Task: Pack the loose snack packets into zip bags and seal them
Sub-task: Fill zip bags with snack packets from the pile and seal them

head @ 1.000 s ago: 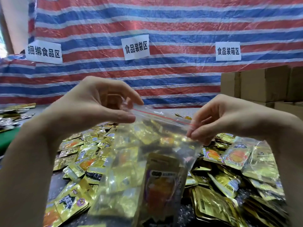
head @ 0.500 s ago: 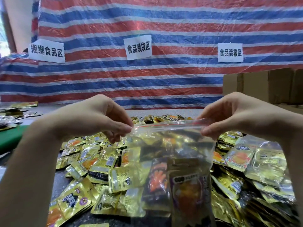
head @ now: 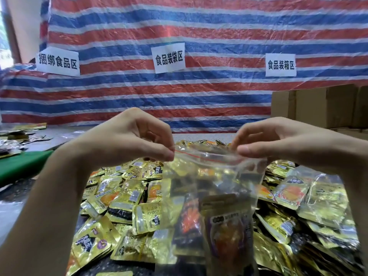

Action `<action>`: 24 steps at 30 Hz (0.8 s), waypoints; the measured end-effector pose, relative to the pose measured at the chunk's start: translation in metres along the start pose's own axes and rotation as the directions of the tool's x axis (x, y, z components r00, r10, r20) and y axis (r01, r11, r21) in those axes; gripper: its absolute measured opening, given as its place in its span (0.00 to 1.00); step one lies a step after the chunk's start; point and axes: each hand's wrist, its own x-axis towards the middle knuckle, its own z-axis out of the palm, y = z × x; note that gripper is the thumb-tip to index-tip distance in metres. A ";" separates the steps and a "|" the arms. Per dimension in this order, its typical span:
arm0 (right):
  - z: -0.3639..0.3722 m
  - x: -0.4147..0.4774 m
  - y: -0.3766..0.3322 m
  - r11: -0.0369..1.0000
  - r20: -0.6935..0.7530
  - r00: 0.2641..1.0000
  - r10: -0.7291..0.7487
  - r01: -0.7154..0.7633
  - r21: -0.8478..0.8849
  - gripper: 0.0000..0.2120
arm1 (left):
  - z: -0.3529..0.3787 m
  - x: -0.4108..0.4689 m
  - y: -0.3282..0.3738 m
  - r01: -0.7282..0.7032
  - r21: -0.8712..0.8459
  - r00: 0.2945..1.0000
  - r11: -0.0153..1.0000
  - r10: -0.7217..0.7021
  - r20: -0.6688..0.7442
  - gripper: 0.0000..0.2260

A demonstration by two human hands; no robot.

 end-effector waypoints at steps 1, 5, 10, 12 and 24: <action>0.005 0.003 -0.005 0.999 -0.009 1.000 -0.006 0.006 -0.038 0.20 | 0.002 0.001 0.002 -0.021 0.020 1.000 1.000 0.021 -0.003 0.02; 0.029 0.014 -0.024 0.947 -0.050 0.987 -0.154 0.133 -0.292 0.32 | 0.011 0.004 0.013 -0.103 0.073 0.995 0.992 0.103 0.006 0.04; 0.050 0.019 -0.036 0.935 -0.023 0.938 -0.345 0.341 -0.101 0.18 | 0.012 0.000 0.025 -0.152 0.091 0.988 0.984 0.152 0.012 0.05; 0.050 0.018 -0.035 0.922 -0.054 0.922 -0.383 0.378 -0.083 0.09 | 0.011 -0.002 0.028 -0.150 0.079 0.989 0.986 0.150 0.005 0.04; 0.046 0.018 -0.037 0.902 -0.282 0.859 -0.427 0.425 -0.071 0.04 | 0.009 0.000 0.026 -0.127 0.019 0.969 0.992 0.128 -0.211 0.14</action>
